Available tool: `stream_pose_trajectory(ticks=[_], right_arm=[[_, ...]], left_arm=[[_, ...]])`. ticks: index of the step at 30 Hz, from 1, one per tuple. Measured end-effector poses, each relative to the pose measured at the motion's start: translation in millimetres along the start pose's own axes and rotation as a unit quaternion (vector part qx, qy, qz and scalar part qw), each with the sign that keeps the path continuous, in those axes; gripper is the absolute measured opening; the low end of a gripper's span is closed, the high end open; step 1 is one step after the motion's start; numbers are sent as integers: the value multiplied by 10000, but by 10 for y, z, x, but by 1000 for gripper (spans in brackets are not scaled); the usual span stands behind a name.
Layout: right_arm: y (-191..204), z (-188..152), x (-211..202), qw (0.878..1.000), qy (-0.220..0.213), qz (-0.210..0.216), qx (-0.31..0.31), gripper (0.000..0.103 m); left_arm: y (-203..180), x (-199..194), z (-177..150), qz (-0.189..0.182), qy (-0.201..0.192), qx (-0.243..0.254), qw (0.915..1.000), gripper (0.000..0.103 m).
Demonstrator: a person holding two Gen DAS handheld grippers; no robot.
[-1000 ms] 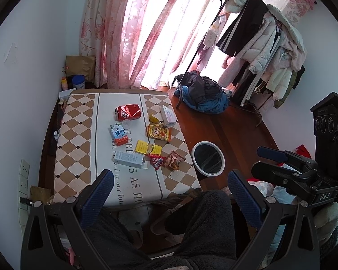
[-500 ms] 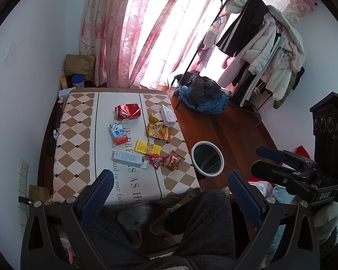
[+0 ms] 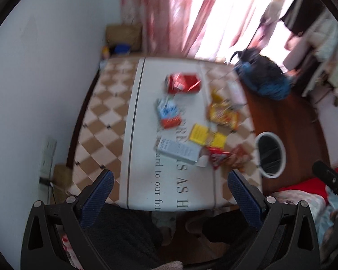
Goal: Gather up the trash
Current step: 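Grasp the white-grey box with the left tool while the right tool grasps the brown snack bag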
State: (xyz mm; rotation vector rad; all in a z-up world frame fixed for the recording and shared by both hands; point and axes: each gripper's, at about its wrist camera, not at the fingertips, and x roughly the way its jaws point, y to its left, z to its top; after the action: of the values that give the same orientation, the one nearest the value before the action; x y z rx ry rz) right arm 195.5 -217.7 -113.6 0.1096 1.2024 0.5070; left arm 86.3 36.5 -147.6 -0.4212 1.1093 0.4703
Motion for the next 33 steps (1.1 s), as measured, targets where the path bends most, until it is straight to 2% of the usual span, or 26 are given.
stream_pose_trajectory(ticks=[4,8,10,12,15,16,17,20,22,24,26,28,29,31,33], right_arm=[[-342,53,799,9963,498,-329,615,103],[-526,20,1322,9904,760,-514,1029,102],[-578,39,1516,9883,800,-531,1188,97],[-639,71,1669,9858,825,-568,1348,89],[-688,114,1829,9831,848,-552,1527,86],[-689,124,1882,9823,871,-542,1566,86],[-704,136,1932,9811,911,-538,1622,86],[-701,137,2079,9778,1055,-532,1733,86],[-672,133,2162,9771,1123,-532,1730,86],[-636,133,2224,9774,1148,-550,1688,86],[-589,122,2297,9771,1215,-577,1649,86],[-539,112,2358,9775,1260,-611,1579,86],[-509,109,2387,9780,1266,-659,1521,86],[-463,101,2425,9788,1268,-784,1402,86],[-388,104,2460,9793,1269,-952,1255,86]], left_arm=[[24,759,112,-47,788,-646,9948,103],[22,1379,168,-350,1461,-1446,9780,101],[0,1656,205,-500,1699,-1833,9670,96],[-12,1813,259,-572,1801,-2026,9609,96],[-39,2047,325,-630,1903,-2302,9523,95],[-44,2132,333,-616,1976,-2405,9483,88],[-37,2190,340,-599,2021,-2460,9461,73],[2,2315,325,-551,2138,-2616,9396,50],[14,2288,321,-500,2059,-2520,9443,44],[-22,2213,322,-336,1971,-2110,9568,40],[-50,2119,293,-134,1882,-1474,9709,39],[-79,2041,252,135,1821,-816,9798,39],[-107,1996,219,355,1741,-317,9836,39],[-111,1949,155,662,1637,325,9837,39],[-76,1966,128,683,1634,469,9831,39]])
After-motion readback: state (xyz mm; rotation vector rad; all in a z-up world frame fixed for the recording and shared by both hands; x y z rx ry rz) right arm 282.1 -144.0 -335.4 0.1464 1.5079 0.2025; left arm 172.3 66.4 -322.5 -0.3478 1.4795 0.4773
